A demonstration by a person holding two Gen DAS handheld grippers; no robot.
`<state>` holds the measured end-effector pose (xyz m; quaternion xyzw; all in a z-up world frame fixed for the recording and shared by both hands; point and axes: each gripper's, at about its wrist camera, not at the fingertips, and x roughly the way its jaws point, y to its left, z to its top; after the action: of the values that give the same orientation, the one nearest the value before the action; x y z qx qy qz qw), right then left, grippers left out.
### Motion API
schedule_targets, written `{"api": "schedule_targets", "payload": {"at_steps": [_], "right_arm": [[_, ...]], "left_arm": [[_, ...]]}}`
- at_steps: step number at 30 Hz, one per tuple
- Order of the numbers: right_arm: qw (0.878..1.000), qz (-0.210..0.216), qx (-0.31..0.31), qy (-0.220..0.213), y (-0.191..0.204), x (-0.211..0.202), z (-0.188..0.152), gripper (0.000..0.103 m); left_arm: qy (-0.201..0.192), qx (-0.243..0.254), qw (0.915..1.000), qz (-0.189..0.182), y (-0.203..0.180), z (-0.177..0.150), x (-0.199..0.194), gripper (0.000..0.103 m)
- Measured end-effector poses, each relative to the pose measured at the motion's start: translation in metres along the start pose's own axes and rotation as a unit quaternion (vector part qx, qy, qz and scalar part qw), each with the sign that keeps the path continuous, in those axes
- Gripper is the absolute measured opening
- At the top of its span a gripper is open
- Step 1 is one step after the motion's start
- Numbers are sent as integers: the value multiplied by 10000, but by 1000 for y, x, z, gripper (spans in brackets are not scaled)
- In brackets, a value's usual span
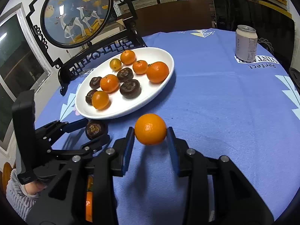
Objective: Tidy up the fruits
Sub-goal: 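Grasp another brown date with the left gripper while the right gripper grasps a tangerine, then lower the date and tangerine onto the white plate and open both grippers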
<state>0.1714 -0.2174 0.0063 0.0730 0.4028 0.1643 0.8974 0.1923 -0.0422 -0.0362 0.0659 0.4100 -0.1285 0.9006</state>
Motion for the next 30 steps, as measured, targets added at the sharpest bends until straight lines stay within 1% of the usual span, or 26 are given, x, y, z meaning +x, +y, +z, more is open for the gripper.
{"api": "schedule_targets", "payload": {"at_steps": [1, 2, 4, 7, 11, 15, 17, 19, 24, 30], "right_arm": [[10000, 10, -3, 1, 0, 0, 0, 36], [10000, 12, 1, 8, 1, 0, 0, 36], [10000, 13, 8, 29, 0, 1, -1, 36], [10000, 9, 21, 47, 0, 3, -1, 36], [10000, 14, -7, 61, 1, 3, -3, 36], [9999, 23, -80, 129, 5, 5, -9, 36], [9998, 24, -139, 159, 8, 6, -13, 36], [9996, 16, -240, 165, 15, 4, -18, 36], [9989, -81, -446, 71, 27, -4, -32, 36], [9987, -188, -465, 132, 28, -3, -43, 36]], "left_arm": [[-16, -18, 10000, 8, 1, 0, 0, 65], [-12, -51, 10000, 2, 4, 1, 0, 57], [2, -104, 9999, -58, 7, 2, 2, 50], [-22, -114, 9999, -62, 9, 1, 1, 47], [-27, -155, 9999, -23, 19, -9, -8, 47], [3, -417, 9991, 51, 41, -29, -26, 46], [-8, -521, 9986, 135, 49, -39, -35, 46], [-50, -588, 9982, 138, 53, -44, -42, 46], [-272, -409, 9984, 287, 40, -50, -57, 47], [-245, -175, 9990, 342, 24, -53, -54, 47]]}}
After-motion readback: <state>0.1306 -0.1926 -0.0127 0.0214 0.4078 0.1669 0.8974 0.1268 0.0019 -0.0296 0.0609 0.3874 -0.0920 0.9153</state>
